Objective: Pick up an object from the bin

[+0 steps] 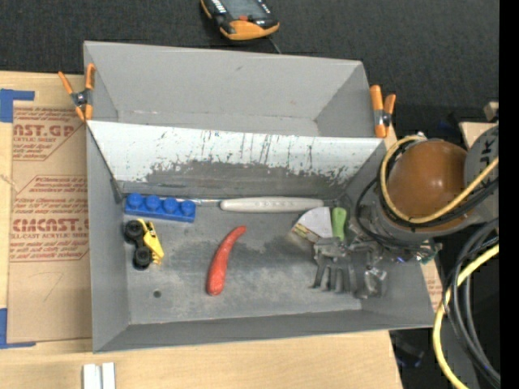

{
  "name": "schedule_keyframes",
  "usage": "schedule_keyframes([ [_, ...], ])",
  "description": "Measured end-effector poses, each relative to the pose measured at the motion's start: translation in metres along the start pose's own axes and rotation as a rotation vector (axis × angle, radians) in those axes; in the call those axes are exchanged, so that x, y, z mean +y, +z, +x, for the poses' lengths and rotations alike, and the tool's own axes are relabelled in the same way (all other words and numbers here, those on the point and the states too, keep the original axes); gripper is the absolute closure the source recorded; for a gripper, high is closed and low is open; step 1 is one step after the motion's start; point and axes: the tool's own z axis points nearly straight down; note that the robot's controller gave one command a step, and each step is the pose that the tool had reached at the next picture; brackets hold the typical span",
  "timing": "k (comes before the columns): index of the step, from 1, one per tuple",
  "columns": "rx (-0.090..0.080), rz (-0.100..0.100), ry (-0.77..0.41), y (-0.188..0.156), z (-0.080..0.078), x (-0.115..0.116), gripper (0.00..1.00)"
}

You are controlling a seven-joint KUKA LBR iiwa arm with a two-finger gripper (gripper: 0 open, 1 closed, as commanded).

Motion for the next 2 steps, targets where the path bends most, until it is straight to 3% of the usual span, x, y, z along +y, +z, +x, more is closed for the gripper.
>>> schedule_keyframes([
  [1,0.01,-0.002,-0.22,-0.0022,-0.0112,0.0051,1.0],
  [2,0.01,-0.002,-0.22,-0.0024,-0.0112,0.0051,1.0],
])
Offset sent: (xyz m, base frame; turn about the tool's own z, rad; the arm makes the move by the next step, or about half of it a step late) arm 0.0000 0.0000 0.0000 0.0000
